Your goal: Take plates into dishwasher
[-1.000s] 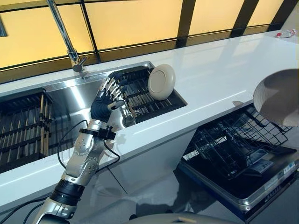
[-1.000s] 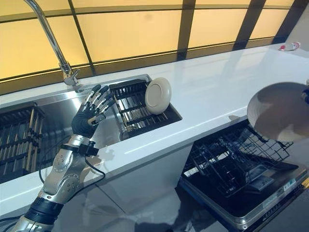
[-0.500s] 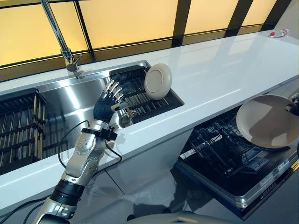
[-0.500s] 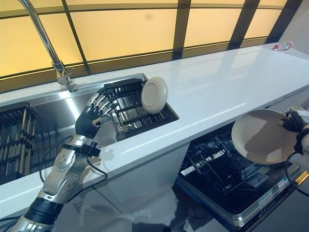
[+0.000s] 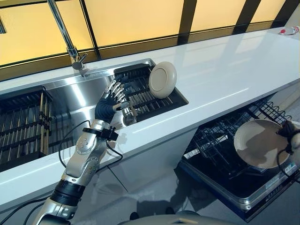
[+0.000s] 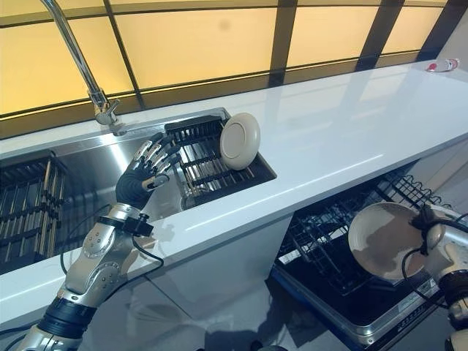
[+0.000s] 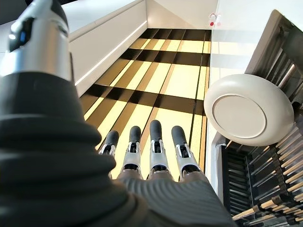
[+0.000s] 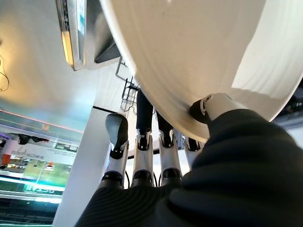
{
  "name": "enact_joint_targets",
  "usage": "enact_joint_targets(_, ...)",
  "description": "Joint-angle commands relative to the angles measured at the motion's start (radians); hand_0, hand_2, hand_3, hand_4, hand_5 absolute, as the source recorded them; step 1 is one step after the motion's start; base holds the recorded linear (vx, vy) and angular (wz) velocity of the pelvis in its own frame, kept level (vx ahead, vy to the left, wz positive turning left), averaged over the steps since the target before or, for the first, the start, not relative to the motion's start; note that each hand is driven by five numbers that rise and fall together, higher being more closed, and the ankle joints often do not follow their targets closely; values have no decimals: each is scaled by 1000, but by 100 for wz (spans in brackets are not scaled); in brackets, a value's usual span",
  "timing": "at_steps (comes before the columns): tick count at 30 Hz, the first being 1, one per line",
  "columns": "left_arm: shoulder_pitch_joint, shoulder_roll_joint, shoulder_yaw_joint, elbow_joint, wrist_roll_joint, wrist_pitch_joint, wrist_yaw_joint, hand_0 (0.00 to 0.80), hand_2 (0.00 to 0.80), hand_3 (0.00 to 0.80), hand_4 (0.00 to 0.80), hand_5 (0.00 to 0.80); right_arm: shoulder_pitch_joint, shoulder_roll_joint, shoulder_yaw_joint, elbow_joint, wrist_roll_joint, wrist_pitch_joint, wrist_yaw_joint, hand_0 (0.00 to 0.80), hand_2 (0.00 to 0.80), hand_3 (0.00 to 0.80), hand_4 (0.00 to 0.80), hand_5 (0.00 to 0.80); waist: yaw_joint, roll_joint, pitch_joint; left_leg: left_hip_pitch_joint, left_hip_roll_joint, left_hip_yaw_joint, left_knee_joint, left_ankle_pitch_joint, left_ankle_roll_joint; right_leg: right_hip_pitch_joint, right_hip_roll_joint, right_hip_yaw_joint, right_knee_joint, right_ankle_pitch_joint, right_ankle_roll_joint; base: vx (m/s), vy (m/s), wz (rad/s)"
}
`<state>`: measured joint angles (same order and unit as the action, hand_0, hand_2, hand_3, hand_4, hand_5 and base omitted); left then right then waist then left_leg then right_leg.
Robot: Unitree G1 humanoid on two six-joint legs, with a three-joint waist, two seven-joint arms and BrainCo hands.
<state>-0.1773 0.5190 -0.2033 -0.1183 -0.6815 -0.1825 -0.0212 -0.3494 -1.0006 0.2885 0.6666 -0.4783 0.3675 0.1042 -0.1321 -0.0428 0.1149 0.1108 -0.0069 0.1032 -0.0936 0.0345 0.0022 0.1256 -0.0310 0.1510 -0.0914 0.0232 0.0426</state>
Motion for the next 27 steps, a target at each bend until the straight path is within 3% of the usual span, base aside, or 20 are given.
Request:
enact_joint_targets(1,-81,-8,18,-33,11,-44,-18,0,0,0,0,0,-145,-4,30,110,22,38,-61,800,800,800,800,800,55,-6,-38,39,-32,-24,6,-104,71,-34,64,-66,4,50,0,0,0,0)
enact_joint_targets(9,-88,-10,12,-36,10,-36,-15,0,0,0,0,0,-208,58,49,206,64,71,-123,800,800,800,800,800,76,5,-30,39,-36,-40,6,-100,72,-30,61,-77,4,49,-3,15,-13,7)
enact_joint_targets(23,-89,-12,10,-47,6,-40,-1,0,0,0,0,0,-291,188,147,294,38,123,-105,800,800,800,800,800,119,22,-20,22,-46,-70,6,-85,75,-34,53,-106,4,47,-13,6,-7,5)
enact_joint_targets(27,-96,-13,8,-48,1,-34,0,0,0,0,0,0,-303,225,177,325,26,112,-101,800,800,800,800,800,128,26,-20,19,-47,-77,6,-82,75,-34,51,-115,4,45,-15,-3,-5,5)
